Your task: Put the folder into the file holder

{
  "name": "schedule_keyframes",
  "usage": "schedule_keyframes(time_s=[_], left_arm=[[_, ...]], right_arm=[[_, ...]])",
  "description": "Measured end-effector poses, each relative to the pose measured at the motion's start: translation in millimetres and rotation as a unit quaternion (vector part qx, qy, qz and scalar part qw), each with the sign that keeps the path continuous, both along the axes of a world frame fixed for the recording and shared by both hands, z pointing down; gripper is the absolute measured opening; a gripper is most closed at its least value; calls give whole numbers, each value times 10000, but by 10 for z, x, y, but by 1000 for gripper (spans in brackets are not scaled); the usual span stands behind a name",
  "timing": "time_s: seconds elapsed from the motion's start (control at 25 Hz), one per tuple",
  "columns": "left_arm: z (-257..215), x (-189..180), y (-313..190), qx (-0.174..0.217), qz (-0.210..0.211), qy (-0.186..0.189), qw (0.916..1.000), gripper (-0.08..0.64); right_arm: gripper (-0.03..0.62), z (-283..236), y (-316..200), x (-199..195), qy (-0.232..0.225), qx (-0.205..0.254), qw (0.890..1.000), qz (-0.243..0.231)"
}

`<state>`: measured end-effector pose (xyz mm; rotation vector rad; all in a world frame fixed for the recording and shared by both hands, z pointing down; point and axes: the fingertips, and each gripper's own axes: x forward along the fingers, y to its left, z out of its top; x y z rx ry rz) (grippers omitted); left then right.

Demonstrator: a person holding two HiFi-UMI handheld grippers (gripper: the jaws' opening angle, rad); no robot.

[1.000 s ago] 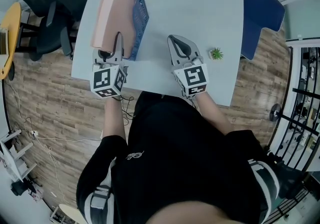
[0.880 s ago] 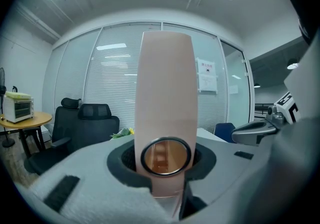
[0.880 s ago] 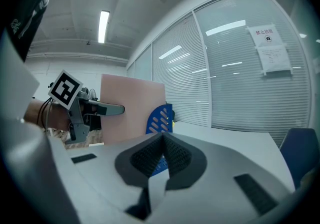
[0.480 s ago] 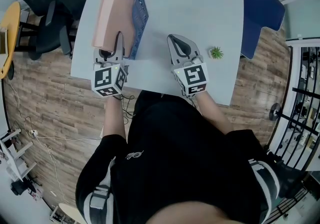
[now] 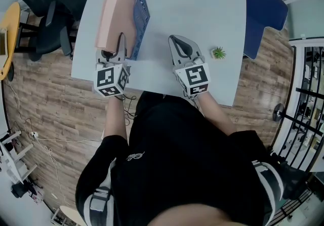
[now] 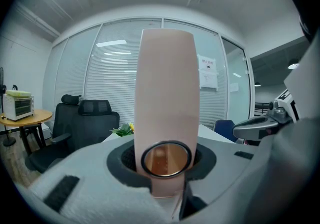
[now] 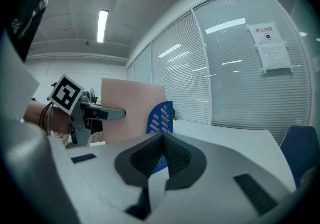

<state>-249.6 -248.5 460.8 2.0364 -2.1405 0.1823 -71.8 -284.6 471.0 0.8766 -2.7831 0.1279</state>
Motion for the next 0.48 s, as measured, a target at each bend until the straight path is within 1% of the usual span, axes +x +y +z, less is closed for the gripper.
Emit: schedule_keyframes(time_s=[0.48], left_arm=[[128, -7, 11, -136, 39, 58, 9999, 135]], right_arm=[[5, 23, 23, -8, 35, -52, 10000, 26]])
